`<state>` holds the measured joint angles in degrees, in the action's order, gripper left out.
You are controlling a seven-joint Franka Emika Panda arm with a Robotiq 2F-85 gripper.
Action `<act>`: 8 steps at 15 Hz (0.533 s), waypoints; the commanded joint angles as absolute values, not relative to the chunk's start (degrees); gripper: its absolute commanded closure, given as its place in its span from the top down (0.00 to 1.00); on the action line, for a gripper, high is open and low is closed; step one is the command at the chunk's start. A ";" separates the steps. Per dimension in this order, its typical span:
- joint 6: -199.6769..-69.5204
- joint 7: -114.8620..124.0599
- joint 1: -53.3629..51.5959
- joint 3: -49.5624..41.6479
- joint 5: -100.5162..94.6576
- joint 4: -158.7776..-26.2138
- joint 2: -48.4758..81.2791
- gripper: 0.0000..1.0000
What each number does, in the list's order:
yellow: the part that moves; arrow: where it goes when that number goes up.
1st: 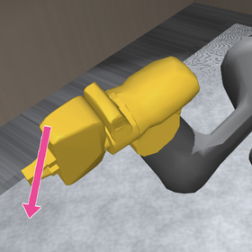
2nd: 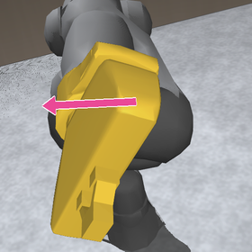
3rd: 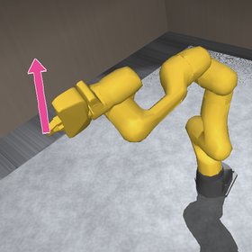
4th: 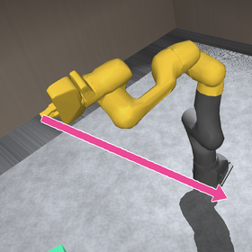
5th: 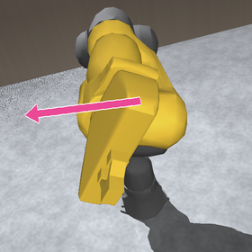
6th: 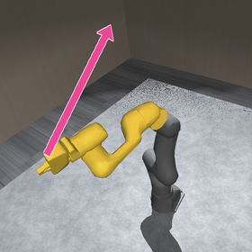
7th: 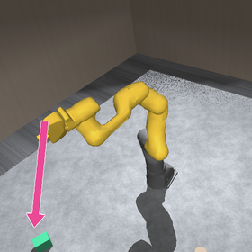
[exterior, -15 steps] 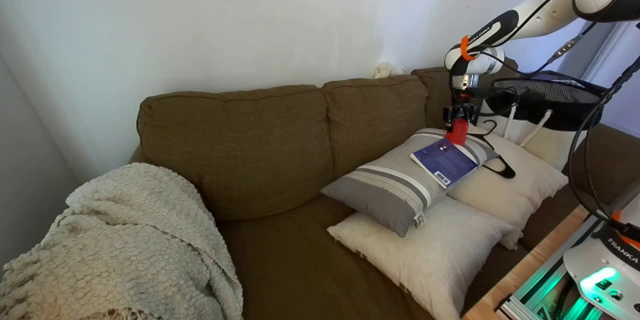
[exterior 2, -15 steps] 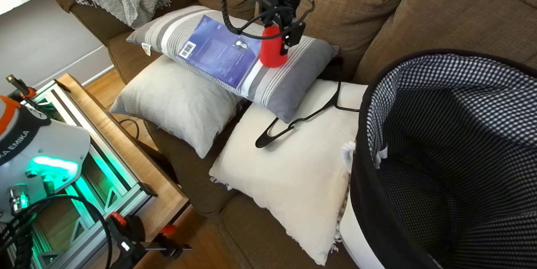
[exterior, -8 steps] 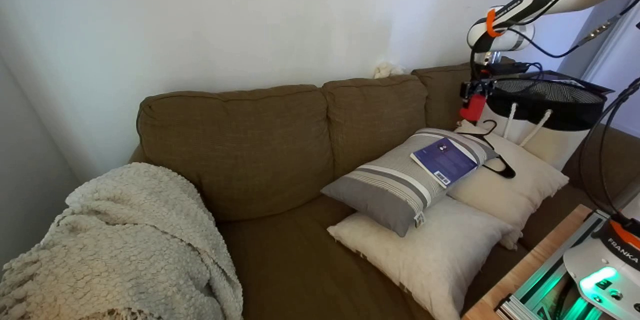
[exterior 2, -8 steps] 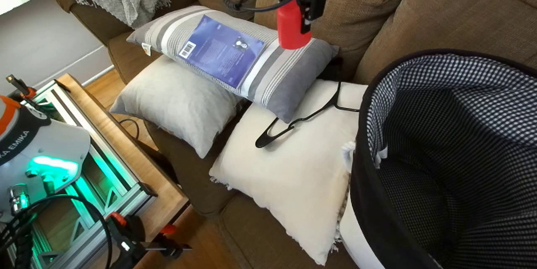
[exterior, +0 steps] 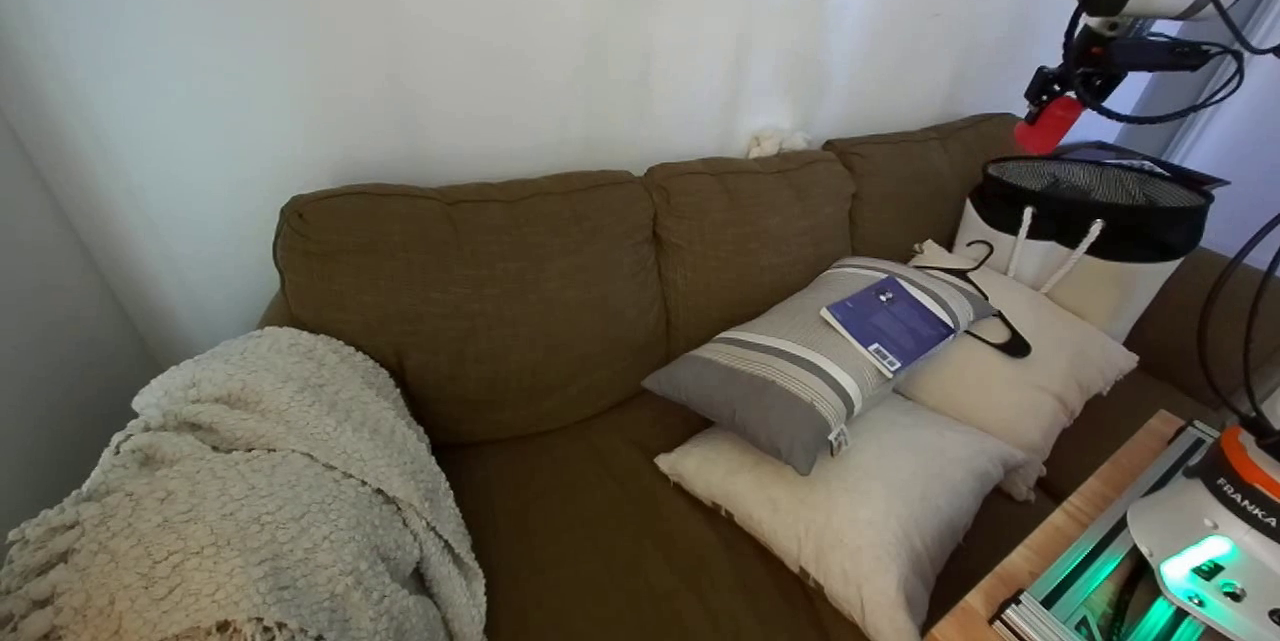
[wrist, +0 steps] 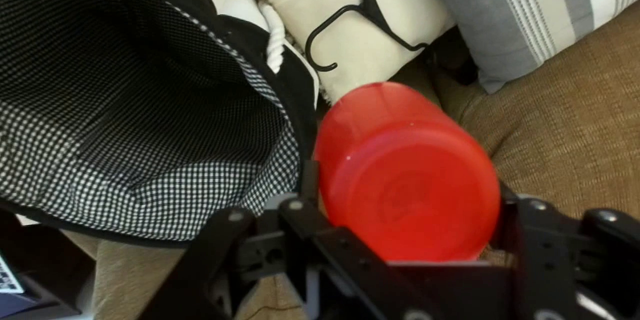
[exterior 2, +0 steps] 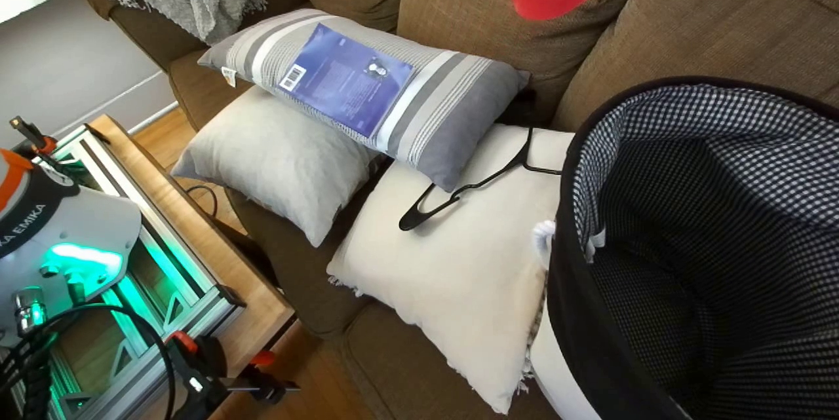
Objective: Pick up the red cup and put it in the washing basket
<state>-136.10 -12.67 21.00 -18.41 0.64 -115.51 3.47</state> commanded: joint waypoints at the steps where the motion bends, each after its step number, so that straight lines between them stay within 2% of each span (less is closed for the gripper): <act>1: -135.95 -12.70 20.91 -18.91 0.68 -115.79 2.69 0.47; 8: -159.53 -6.75 23.08 -19.10 14.01 -108.60 13.86 0.47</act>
